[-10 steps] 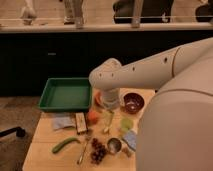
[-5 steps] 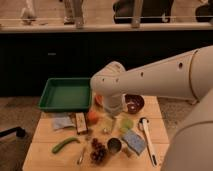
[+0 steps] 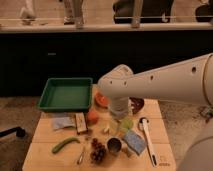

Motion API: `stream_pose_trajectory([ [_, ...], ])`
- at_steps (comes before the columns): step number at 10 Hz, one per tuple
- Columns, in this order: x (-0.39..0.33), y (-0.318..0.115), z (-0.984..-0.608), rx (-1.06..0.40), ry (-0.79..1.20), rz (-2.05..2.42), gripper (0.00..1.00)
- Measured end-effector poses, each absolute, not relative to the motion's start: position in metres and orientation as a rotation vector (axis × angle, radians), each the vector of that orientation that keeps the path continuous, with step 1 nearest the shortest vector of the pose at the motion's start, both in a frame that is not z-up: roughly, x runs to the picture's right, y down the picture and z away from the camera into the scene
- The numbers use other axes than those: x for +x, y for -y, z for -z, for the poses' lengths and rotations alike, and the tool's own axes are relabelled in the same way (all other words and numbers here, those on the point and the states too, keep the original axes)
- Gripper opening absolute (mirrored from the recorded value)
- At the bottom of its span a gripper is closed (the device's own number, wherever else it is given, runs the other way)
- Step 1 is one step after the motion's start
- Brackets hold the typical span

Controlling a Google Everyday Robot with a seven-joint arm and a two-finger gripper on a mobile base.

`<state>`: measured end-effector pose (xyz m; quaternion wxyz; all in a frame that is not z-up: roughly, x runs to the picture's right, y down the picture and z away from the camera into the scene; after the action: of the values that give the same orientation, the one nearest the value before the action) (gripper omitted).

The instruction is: Place sponge in table surface

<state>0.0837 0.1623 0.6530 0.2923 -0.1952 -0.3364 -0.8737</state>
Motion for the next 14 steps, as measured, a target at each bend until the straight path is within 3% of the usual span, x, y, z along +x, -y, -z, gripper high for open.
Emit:
stream_pose_trajectory([
  [14,0.131,-0.225,-0.670,-0.533,0.950,2.203,0.80],
])
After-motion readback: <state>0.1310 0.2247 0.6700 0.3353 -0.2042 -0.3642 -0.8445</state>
